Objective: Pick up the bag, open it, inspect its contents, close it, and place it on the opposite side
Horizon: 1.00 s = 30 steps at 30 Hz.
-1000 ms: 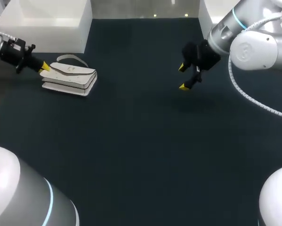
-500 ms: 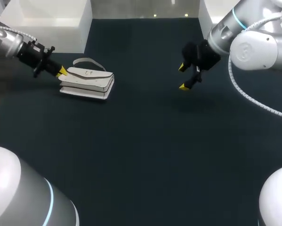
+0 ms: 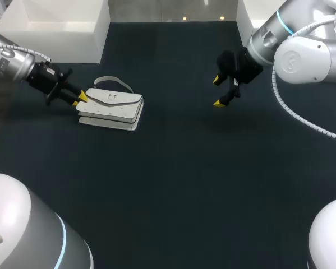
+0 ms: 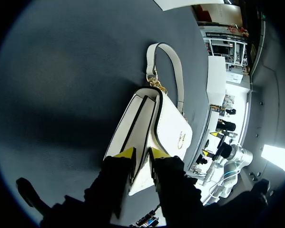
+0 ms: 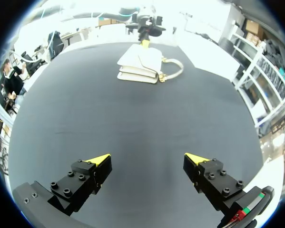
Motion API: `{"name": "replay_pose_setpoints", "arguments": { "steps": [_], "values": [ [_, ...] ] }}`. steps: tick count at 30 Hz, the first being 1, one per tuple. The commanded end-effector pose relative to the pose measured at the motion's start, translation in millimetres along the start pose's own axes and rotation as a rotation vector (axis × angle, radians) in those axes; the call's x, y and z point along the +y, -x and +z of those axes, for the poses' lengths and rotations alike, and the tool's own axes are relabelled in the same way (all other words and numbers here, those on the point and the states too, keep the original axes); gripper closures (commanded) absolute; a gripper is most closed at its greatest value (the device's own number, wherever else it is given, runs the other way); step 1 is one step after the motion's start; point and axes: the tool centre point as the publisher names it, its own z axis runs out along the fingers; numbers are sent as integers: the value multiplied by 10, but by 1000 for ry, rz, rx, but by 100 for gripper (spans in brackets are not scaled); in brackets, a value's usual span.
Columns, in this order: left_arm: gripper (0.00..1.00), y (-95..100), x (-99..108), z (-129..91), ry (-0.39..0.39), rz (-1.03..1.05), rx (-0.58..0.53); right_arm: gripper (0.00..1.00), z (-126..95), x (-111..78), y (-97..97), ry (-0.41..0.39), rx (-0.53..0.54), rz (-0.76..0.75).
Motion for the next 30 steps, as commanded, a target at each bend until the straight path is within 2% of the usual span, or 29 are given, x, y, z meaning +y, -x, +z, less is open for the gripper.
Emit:
{"name": "replay_pose_setpoints", "arguments": {
  "steps": [1,6,10,15,18,22,26,28,29,30],
  "values": [
    [69,19,64,-45,-423,3,-4,0,6,-2,2,1,0,0],
    [71,55,28,-122,-343,44,-12,0,6,-2,2,1,0,0],
    [69,70,-33,-154,-285,79,6,0,6,-2,2,1,0,0],
    [67,45,-69,-61,-164,165,21,0,6,-2,2,1,0,0],
    [68,29,-75,-20,-120,213,28,0,6,-2,2,1,0,0],
    [76,10,-87,-13,-92,243,32,0,6,-2,2,1,0,0],
    [80,6,-95,-25,-67,252,26,0,6,-2,2,1,0,0],
    [88,13,-99,-28,-64,251,21,0,6,-2,2,1,0,0],
    [100,21,-99,-27,-49,250,26,0,6,-2,2,1,0,0],
    [100,30,-88,-22,-47,250,25,0,6,-2,2,1,0,0]
  ]
}}
